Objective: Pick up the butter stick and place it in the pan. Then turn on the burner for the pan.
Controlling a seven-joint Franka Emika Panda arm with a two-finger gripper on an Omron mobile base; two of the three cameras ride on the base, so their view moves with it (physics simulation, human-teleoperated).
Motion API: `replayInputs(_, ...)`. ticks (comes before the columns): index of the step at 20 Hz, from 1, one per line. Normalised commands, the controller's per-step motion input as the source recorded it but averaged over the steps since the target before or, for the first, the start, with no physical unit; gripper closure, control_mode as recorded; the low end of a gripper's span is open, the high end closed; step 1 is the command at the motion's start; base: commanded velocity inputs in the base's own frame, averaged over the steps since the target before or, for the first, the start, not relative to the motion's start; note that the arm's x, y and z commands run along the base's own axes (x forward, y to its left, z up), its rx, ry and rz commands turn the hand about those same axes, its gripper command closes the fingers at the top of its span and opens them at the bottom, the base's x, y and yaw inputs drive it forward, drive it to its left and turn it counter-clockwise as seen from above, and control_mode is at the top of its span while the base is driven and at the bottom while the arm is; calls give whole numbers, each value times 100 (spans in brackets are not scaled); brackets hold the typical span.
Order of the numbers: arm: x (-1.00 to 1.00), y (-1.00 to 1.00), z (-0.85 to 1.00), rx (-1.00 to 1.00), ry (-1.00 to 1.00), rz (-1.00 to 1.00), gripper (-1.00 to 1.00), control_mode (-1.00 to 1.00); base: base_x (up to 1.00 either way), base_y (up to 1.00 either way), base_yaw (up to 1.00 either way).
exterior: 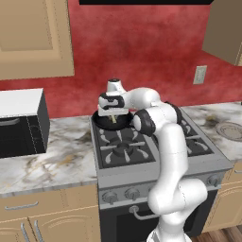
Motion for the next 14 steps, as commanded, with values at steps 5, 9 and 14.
replayInputs(5,0,0,0,0,0,0,-100,-100,0,0,0)
replayInputs(9,0,0,0,0,0,0,-100,-100,0,0,0)
replayInputs(14,0,0,0,0,0,0,-100,-100,0,0,0)
